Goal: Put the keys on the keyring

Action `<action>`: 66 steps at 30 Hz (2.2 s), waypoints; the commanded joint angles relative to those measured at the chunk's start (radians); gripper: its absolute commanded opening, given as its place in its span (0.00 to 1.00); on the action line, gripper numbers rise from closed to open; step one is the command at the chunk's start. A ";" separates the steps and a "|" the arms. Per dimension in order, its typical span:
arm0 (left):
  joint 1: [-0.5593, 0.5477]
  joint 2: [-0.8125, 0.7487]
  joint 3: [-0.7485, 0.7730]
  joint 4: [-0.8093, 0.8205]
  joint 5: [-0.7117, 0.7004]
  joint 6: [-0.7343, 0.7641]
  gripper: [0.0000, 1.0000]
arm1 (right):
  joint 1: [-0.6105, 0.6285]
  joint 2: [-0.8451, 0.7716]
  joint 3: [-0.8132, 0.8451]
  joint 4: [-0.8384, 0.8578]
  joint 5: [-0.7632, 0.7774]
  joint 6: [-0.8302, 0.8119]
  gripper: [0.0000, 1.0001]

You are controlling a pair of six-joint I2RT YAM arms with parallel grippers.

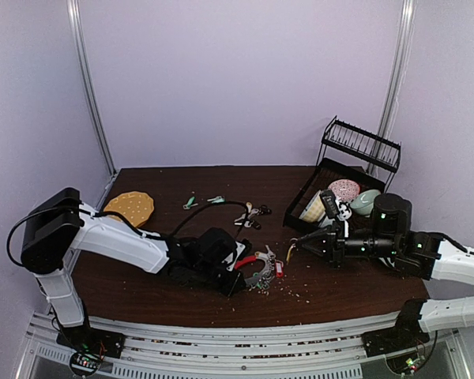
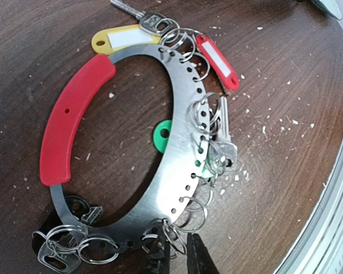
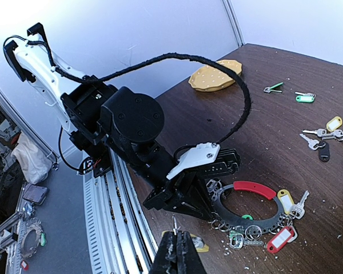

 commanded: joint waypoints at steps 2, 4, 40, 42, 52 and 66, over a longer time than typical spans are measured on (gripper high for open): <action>-0.004 0.028 0.041 -0.043 -0.043 0.025 0.12 | -0.006 -0.021 -0.005 0.004 0.012 0.007 0.00; -0.004 0.029 0.046 -0.052 -0.049 0.026 0.09 | -0.004 -0.023 -0.005 0.002 0.014 0.009 0.00; -0.026 -0.037 -0.143 0.298 -0.127 0.792 0.00 | -0.004 0.017 -0.026 0.048 0.004 0.040 0.00; -0.026 -0.024 -0.142 0.281 -0.124 0.793 0.00 | -0.004 0.020 -0.026 0.052 0.004 0.038 0.00; 0.001 0.033 -0.136 0.284 -0.105 0.702 0.00 | -0.004 0.024 -0.017 0.050 -0.003 0.033 0.00; 0.003 -0.005 -0.188 0.328 -0.216 0.671 0.18 | -0.004 0.022 -0.020 0.060 -0.009 0.035 0.00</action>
